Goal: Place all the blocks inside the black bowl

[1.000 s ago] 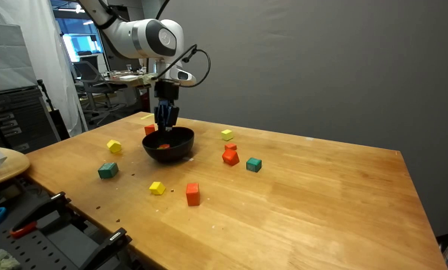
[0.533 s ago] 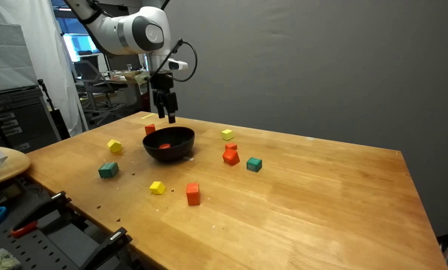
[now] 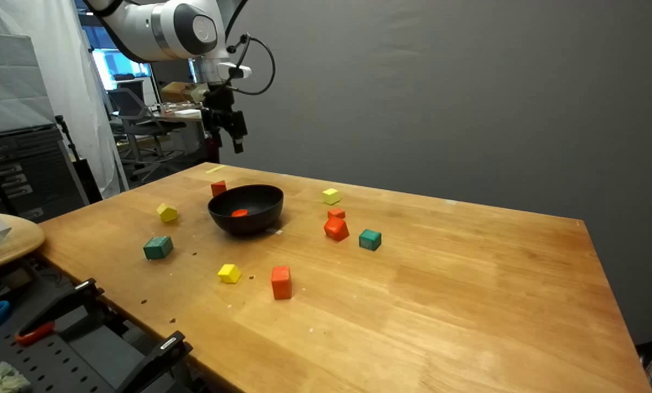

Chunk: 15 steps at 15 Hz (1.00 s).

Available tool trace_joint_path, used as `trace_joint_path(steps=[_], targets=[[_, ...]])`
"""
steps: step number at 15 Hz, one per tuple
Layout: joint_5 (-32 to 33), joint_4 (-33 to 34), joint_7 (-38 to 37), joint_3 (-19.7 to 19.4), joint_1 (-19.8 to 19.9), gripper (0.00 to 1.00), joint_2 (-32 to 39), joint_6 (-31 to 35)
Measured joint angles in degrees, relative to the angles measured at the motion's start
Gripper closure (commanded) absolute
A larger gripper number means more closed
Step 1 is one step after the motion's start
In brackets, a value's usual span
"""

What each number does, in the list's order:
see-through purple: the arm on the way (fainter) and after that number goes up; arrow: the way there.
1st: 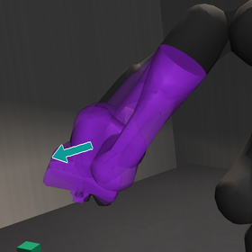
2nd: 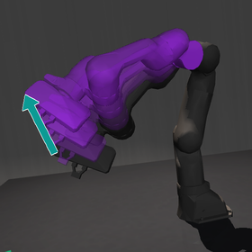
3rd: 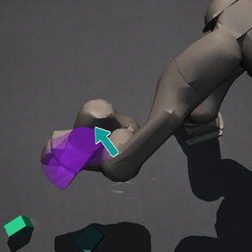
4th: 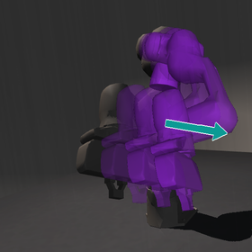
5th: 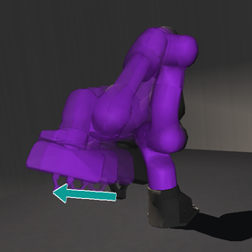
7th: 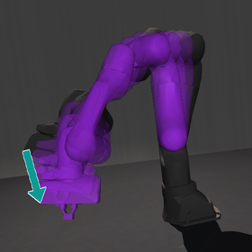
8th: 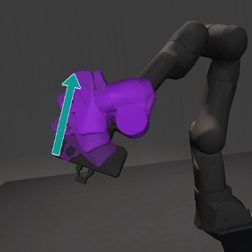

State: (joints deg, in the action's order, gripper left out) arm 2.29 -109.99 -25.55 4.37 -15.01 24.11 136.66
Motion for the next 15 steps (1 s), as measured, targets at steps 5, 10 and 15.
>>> trace_joint_path(steps=[5,10,15], targets=[[0.0,13.0,5.8,0.4,-0.7,0.00,13.8,-4.7],[0.0,24.1,11.1,1.7,-2.3,0.00,22.4,-9.5],[0.0,32.1,15.7,3.1,-3.0,0.30,27.1,-17.7]])
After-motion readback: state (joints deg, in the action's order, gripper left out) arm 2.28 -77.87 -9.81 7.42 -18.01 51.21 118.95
